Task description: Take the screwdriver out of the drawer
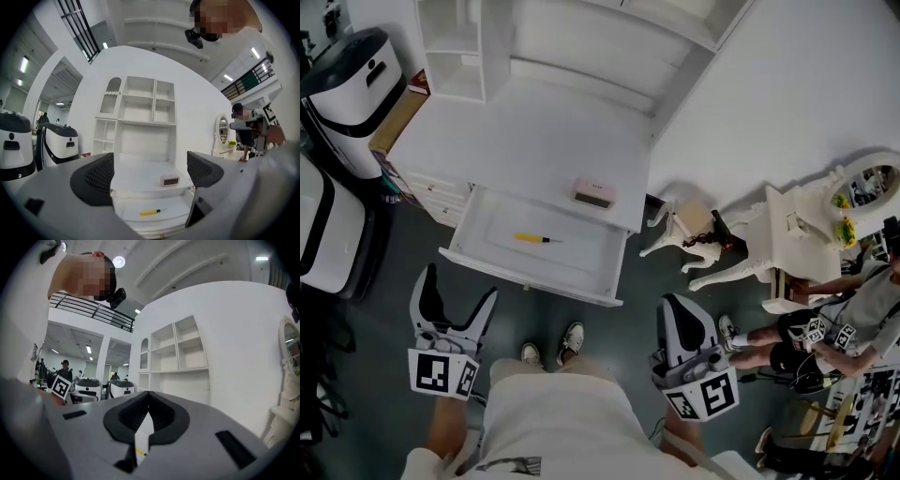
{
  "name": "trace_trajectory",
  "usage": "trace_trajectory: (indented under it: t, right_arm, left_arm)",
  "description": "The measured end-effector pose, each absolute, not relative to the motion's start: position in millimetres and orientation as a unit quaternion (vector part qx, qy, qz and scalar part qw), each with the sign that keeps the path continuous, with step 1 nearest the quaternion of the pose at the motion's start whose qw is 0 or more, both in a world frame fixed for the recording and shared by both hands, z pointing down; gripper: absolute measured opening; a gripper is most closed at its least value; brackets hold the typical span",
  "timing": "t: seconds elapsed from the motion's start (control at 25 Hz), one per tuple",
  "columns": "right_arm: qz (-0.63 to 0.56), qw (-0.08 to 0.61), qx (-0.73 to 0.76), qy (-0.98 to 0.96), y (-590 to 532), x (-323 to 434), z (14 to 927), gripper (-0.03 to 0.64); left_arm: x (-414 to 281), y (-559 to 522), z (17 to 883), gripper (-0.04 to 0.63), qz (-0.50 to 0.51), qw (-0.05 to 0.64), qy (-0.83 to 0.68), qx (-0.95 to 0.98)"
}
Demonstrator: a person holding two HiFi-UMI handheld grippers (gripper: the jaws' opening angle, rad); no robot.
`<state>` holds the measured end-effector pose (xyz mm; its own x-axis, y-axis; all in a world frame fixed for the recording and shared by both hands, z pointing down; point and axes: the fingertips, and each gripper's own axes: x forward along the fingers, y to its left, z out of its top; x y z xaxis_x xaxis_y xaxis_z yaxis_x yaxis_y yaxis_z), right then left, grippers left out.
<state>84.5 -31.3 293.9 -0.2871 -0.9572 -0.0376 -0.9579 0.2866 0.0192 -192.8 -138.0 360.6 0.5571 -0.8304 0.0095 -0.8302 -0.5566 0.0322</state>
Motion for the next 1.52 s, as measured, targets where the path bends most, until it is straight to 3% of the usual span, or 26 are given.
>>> trace_trajectory:
  t: [0.2, 0.72, 1.12, 1.52]
  right_arm:
    - [0.02, 0.018, -0.582, 0.812, -60, 108, 292, 0.009]
    - [-0.01, 0.018, -0.569, 0.822, -95, 151, 314, 0.009]
    - [-0.047, 0.001, -0.586, 0.809, -88, 166, 347, 0.009]
    - [-0.081, -0.032, -0.606, 0.791, -75, 170, 380, 0.009]
  left_arm:
    - [-155, -163, 389, 0.469, 0.061, -0.003, -0.44, 0.896]
    - [-104, -242, 546, 0.469, 0.269, 0.024, -0.366, 0.89]
    - [-69, -280, 659, 0.469, 0.444, -0.031, -0.246, 0.861]
    - [-53, -302, 748, 0.468, 0.542, -0.082, -0.124, 0.827]
